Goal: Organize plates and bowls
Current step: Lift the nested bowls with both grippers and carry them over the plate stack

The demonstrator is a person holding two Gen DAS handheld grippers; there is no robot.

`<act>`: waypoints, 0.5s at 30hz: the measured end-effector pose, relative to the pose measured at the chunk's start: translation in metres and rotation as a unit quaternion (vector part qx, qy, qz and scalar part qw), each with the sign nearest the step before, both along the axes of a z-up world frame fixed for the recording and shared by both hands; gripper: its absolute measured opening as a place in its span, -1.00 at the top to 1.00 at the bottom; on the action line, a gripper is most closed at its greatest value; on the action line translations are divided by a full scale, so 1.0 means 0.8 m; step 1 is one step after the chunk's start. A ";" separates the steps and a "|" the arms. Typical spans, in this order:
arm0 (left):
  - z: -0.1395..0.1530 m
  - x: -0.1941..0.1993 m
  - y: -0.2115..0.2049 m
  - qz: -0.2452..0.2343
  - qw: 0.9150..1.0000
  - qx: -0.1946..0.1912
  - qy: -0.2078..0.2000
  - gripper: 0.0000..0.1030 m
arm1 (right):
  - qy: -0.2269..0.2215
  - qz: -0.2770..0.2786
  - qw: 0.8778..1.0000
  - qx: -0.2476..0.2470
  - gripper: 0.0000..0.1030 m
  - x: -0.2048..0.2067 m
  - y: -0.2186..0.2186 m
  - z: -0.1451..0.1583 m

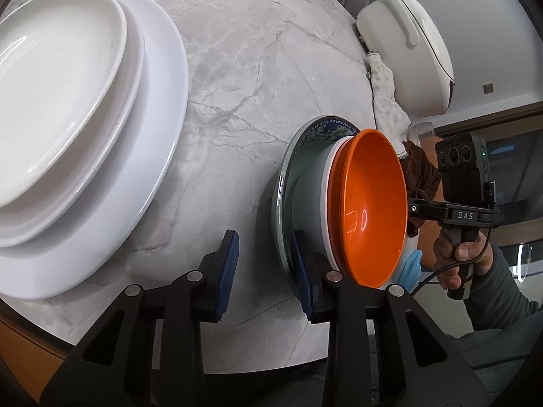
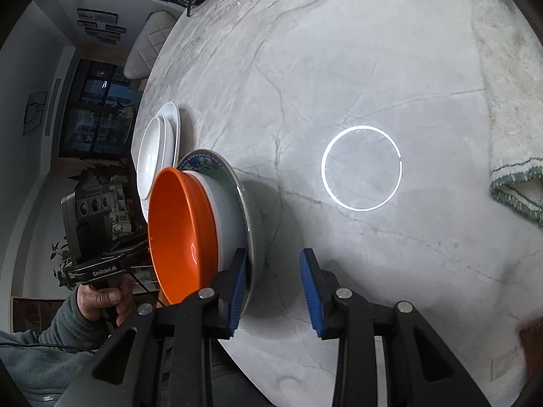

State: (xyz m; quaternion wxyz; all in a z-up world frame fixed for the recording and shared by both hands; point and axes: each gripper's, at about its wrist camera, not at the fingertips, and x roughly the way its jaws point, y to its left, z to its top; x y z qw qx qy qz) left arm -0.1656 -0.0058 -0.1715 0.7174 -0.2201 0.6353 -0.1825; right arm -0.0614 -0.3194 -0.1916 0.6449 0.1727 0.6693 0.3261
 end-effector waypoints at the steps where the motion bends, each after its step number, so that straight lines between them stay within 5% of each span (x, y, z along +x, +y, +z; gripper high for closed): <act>1: 0.000 0.000 0.000 0.001 1.000 0.001 -0.001 0.44 | 0.002 0.000 1.000 0.003 0.31 0.001 0.000 -0.001; 10: -0.007 0.002 0.011 0.011 1.000 -0.027 0.011 0.45 | 0.039 -0.005 0.997 0.064 0.65 0.007 -0.006 -0.014; 15: -0.003 0.007 0.012 -0.003 0.999 -0.050 0.009 0.82 | 0.050 0.001 0.995 0.086 0.79 0.005 -0.008 -0.015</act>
